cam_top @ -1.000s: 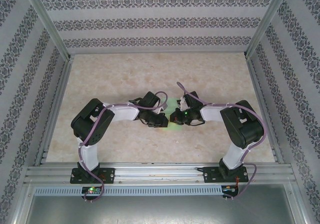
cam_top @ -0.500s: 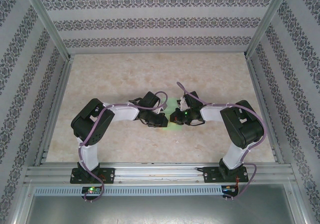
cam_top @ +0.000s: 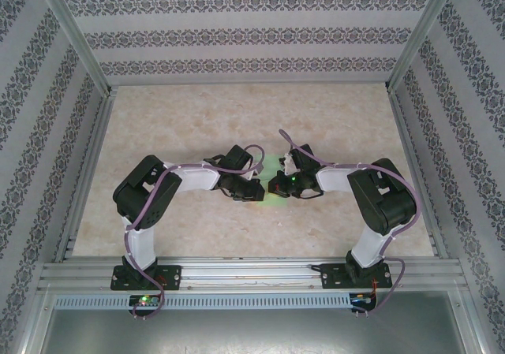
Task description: Fold a paper plane with a square sheet of paper (fold left side to right side)
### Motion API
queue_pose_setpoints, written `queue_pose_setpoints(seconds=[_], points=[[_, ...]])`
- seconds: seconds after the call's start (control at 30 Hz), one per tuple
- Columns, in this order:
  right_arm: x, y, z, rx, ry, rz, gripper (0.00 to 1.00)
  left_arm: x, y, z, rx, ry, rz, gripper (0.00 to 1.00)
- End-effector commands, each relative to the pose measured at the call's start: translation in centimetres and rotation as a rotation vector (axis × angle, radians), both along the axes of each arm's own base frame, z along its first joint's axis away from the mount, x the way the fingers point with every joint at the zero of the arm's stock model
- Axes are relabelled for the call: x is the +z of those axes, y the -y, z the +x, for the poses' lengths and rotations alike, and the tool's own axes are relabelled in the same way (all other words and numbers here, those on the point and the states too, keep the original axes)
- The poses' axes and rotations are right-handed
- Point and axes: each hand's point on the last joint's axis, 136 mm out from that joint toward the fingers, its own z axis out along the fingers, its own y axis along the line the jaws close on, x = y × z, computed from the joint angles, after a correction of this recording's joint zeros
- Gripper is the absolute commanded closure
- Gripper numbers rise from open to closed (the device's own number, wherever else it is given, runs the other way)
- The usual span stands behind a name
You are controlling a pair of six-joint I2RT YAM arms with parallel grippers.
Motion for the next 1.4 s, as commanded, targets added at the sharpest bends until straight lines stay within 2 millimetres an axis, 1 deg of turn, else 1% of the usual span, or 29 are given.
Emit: queue_pose_setpoints(seconds=[0.0,0.13,0.23,0.37,0.43,0.47,0.6,0.7,0.9,1.2,1.37], points=[[-1.2,0.8,-1.3,0.007,-0.047,-0.055,1.00,-1.7,-1.5,-0.5,0.009,-0.032,0.072,0.86],[-0.6,0.3,-0.9,0.011,-0.033,-0.032,1.00,-2.1,-2.0,-0.7,0.015,-0.039,0.098,0.88],[1.1,-0.2,-0.1,0.009,0.013,0.006,1.00,-2.4,-2.2,-0.9,0.017,-0.043,0.112,0.90],[3.7,-0.1,0.9,-0.002,0.088,0.033,1.00,-2.6,-2.4,-1.0,0.017,-0.047,0.114,0.92],[4.4,0.0,0.9,-0.004,0.113,0.037,1.00,-2.5,-2.4,-1.0,0.017,-0.047,0.113,0.93],[4.5,0.1,0.7,-0.006,0.117,0.035,1.00,-2.5,-2.3,-1.0,0.016,-0.046,0.112,0.93],[4.1,-0.2,-0.3,-0.003,0.115,0.028,1.00,-2.5,-2.4,-1.1,0.017,-0.046,0.111,0.94],[3.6,-0.6,-0.7,-0.013,0.124,0.014,1.00,-2.5,-2.4,-1.1,0.018,-0.046,0.110,0.94],[2.7,-1.0,-0.3,-0.046,0.134,-0.010,1.00,-2.5,-2.4,-1.1,0.018,-0.047,0.111,0.95],[1.2,-1.8,-0.4,-0.047,0.097,-0.013,1.00,-2.6,-2.4,-1.1,0.020,-0.048,0.114,0.95],[0.2,-1.8,-0.7,-0.054,0.061,-0.023,1.00,-2.6,-2.4,-1.0,0.020,-0.050,0.116,0.95]])
